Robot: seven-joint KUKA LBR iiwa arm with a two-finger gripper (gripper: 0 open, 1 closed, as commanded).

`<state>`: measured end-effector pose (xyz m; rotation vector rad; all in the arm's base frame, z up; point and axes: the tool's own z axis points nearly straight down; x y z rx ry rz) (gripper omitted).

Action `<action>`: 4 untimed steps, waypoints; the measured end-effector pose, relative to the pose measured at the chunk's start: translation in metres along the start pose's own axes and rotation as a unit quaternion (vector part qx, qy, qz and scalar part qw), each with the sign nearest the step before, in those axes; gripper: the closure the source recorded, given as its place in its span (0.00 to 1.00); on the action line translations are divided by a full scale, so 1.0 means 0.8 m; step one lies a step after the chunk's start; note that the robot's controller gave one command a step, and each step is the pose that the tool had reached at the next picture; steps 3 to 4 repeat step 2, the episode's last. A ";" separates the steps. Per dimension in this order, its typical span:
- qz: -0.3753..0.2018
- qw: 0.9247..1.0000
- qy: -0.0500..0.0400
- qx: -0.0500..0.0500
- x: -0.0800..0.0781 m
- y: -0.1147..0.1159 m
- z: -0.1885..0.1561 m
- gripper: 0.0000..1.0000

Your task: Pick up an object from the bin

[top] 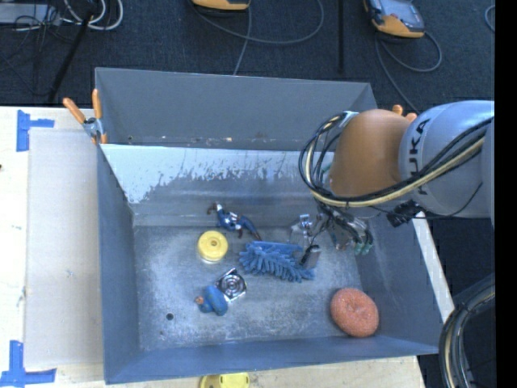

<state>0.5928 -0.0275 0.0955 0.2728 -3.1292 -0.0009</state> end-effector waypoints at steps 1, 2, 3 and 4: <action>0.000 1.000 0.000 0.000 0.000 0.000 0.000 1.00; -0.005 1.000 0.000 0.000 0.027 0.010 -0.136 1.00; -0.005 1.000 0.000 0.000 0.027 0.010 -0.136 1.00; -0.005 1.000 0.000 0.000 0.027 0.010 -0.136 1.00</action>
Offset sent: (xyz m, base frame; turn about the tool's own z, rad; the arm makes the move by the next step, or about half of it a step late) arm -0.0231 0.0031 0.1094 -0.0109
